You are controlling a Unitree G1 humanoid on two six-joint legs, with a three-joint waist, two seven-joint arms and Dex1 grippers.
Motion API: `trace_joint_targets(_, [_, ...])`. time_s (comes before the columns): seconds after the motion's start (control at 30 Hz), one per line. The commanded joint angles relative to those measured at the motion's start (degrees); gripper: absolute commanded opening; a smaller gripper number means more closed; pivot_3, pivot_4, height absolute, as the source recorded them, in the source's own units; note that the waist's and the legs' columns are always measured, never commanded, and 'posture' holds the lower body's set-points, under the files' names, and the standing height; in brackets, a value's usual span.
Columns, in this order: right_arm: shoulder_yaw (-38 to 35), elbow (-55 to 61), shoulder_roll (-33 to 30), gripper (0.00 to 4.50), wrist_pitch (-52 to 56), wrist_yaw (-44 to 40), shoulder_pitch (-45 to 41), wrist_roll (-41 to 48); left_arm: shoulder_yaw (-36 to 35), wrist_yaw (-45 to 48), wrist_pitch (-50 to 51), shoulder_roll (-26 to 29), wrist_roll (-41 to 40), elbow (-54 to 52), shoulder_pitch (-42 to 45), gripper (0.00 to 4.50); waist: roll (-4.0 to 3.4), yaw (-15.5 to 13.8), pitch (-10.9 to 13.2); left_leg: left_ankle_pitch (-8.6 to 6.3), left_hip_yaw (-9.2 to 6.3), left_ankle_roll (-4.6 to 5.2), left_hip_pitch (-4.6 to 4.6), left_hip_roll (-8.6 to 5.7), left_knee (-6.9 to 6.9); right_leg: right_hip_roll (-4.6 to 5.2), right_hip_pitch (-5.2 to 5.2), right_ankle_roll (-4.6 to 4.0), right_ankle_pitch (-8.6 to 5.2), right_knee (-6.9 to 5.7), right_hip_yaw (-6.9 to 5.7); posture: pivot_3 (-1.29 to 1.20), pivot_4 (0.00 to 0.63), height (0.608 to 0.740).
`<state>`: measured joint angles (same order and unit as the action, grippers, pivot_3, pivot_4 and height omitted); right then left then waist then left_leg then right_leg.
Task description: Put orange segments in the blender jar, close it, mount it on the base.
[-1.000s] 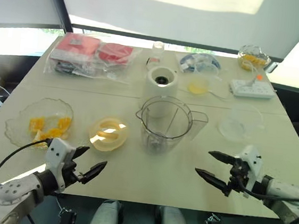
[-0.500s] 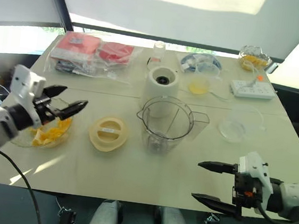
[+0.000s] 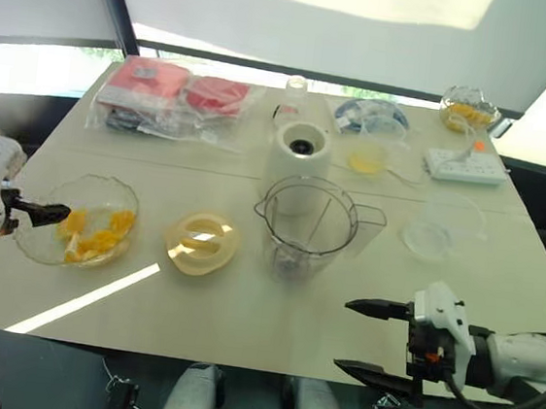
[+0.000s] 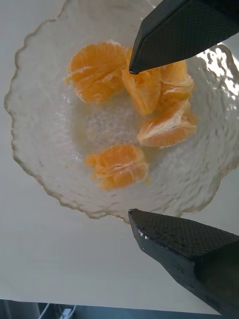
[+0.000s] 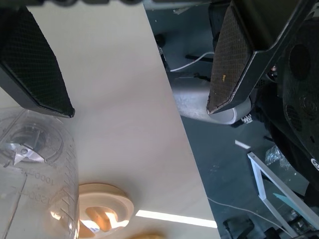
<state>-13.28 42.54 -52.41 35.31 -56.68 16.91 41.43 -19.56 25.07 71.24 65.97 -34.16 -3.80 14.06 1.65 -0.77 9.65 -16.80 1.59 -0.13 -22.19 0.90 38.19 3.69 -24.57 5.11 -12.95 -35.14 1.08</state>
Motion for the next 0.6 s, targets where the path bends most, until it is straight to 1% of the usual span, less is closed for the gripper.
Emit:
trace_joint_targets(0.03, [0.7, 1.1, -0.2, 4.47, -0.5, 0.4, -0.7, -0.4, 3.0, -3.2, 0.4, -1.4, 4.4, 2.0, 3.5, 4.5, 0.0, 0.1, 0.0, 0.0, 0.0, 0.0, 0.0, -0.01, 0.0, 0.0, -0.01, 0.0, 0.0, 0.0, 0.0, 0.0, 0.15, 0.74])
trace_joint_targets(0.13, [1.3, 1.2, -0.2, 4.47, -0.5, 0.8, -1.2, -0.7, 7.4, -5.2, -0.7, -3.6, 8.4, 5.4, 6.1, 4.5, 0.0, 0.1, 0.0, 0.0, 0.0, 0.0, 0.01, 0.0, 0.0, -0.03, -0.02, 0.01, 0.01, -0.05, 0.0, 0.0, 0.15, 0.74])
trace_joint_targets(0.23, [1.3, 1.3, -0.3, 4.47, -0.1, 1.2, -1.0, -0.5, 9.9, -7.0, -1.0, -7.3, 11.4, 9.8, 9.2, 4.5, 0.04, 0.1, 0.0, 0.0, -0.01, 0.0, 0.02, 0.01, 0.0, -0.09, -0.03, 0.0, 0.01, -0.09, -0.01, 0.0, 0.15, 0.74])
trace_joint_targets(0.4, [1.4, 2.3, -0.1, 4.47, 0.2, 2.3, 0.0, -0.9, 10.9, -9.9, -2.2, -12.2, 15.7, 16.6, 13.3, 4.5, 0.1, 0.1, 0.0, 0.01, -0.03, 0.01, 0.02, -0.01, 0.03, -0.1, -0.01, 0.02, 0.02, -0.12, -0.01, 0.0, 0.15, 0.74])
trace_joint_targets(0.6, [1.6, 3.3, 0.4, 4.47, -0.1, 4.2, 1.3, -1.4, 12.2, -10.5, -3.4, -15.3, 19.1, 22.1, 16.8, 4.5, 0.15, 0.1, 0.0, 0.01, -0.03, 0.01, 0.01, -0.03, 0.04, -0.09, -0.01, 0.03, 0.03, -0.13, -0.01, 0.0, 0.15, 0.74])
